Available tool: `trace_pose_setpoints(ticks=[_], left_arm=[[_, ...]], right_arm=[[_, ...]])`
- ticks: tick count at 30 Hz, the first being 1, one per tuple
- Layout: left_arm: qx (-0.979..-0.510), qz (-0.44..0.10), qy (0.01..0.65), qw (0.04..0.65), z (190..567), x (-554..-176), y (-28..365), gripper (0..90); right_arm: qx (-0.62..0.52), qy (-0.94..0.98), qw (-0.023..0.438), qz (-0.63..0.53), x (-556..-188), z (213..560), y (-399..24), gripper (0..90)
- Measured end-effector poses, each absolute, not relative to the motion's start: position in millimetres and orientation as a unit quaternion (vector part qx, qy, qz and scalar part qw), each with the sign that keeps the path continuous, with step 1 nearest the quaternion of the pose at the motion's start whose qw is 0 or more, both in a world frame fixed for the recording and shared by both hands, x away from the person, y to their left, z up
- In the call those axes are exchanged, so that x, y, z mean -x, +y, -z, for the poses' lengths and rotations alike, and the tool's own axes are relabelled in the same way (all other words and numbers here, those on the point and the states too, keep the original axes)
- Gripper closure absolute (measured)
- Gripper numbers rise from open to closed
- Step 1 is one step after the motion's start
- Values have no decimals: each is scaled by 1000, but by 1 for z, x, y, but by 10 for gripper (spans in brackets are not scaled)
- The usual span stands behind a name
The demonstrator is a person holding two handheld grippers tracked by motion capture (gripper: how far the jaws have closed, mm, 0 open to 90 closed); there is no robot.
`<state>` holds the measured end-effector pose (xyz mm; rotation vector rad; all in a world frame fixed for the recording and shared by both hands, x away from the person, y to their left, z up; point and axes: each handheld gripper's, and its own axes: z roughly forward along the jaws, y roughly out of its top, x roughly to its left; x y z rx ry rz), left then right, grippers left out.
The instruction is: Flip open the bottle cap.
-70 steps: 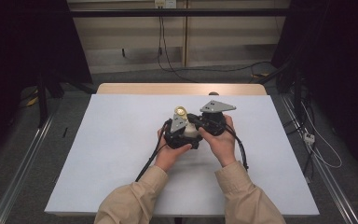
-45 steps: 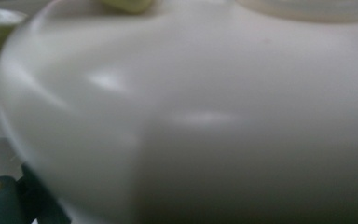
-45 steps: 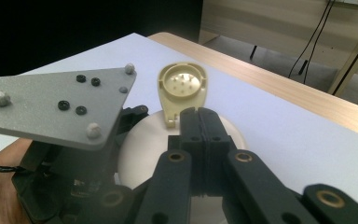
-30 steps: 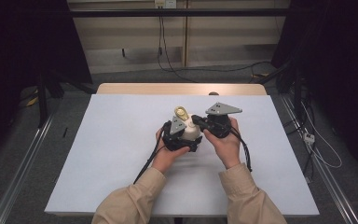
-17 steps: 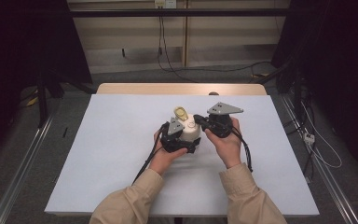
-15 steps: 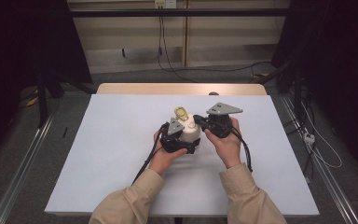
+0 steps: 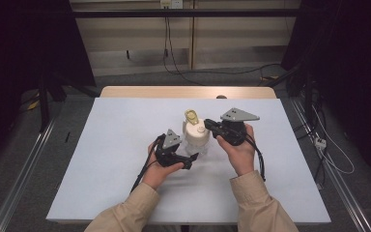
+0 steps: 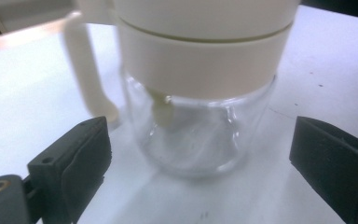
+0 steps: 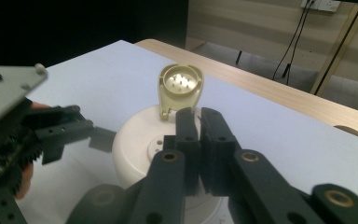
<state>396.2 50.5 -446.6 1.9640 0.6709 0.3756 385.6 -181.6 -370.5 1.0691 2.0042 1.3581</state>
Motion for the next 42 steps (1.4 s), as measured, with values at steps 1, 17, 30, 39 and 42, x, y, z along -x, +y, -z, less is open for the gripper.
trace_pose_setpoints(ticks=[1, 17, 30, 39, 42], left_arm=[[-808, -154, 279, 496, 445, -394, 55, 49], [-806, -147, 285, 498, 435, -372, 140, 43], [-792, -155, 313, 501, 435, -360, 192, 45], [-790, -167, 318, 497, 435, -356, 209, 47], [-786, -168, 323, 500, 435, -354, 215, 47]], right_arm=[[-392, 733, 246, -498, -384, 371, -182, 761], [-387, 722, 248, -517, -340, 397, -204, 235], [-401, 722, 264, -499, -308, 422, -227, 155], [-398, 726, 271, -490, -297, 431, -237, 151], [-403, 728, 270, -484, -294, 435, -243, 151]])
